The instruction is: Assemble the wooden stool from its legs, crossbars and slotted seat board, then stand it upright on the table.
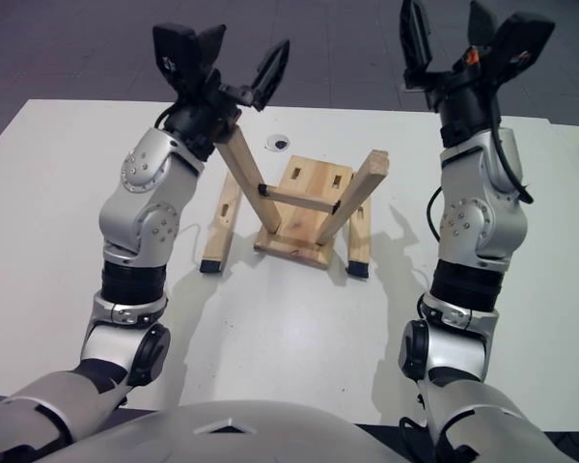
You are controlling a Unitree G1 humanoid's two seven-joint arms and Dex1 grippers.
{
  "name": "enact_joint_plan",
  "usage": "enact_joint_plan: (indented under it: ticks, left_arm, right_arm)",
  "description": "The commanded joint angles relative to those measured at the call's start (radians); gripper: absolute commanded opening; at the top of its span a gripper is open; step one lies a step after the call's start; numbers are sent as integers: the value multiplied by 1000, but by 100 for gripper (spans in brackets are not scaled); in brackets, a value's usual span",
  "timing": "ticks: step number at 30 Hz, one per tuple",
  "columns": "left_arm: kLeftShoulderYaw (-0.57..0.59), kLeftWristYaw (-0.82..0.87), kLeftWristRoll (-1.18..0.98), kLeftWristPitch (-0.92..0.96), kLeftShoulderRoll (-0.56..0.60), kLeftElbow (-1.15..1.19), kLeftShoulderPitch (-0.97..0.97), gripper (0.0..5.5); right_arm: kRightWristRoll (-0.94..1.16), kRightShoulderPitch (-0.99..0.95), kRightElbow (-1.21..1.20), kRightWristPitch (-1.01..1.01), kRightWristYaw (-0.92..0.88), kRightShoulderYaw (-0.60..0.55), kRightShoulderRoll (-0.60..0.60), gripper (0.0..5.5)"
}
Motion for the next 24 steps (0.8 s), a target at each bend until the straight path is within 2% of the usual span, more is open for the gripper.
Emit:
enact_joint_plan:
  ticks: [1, 3, 5, 8, 11, 13, 19, 24]
  left_arm:
    - [180, 83, -45, -41, 61, -85, -222, 538]
    - [251, 114, -71, -51, 101, -120, -330, 538]
    - [262, 119, -80, -23, 126, -147, -366, 538]
    - [75, 87, 3, 153, 135, -89, -208, 538]
    - [-194, 37, 94, 233, 111, 88, 125, 538]
    - [-244, 41, 120, 208, 78, 153, 248, 538]
    - [-137, 48, 118, 21, -48, 290, 131, 538]
    - [-39, 115, 160, -80, -39, 319, 106, 538]
  right_arm:
    - [-3, -3, 8, -10, 5, -13, -9, 540]
    - [-1, 1, 8, -15, 3, -22, -11, 540]
    - [0, 3, 7, -18, 0, -26, -9, 540]
    - [-2, 3, 0, -17, -7, -25, -3, 540]
    - [-2, 3, -1, -15, -7, -24, -3, 540]
    - [1, 4, 3, -10, 0, -21, -5, 540]
    - [-6, 9, 18, -5, 9, -16, -9, 540]
    - [-11, -1, 23, -3, 3, -9, -4, 540]
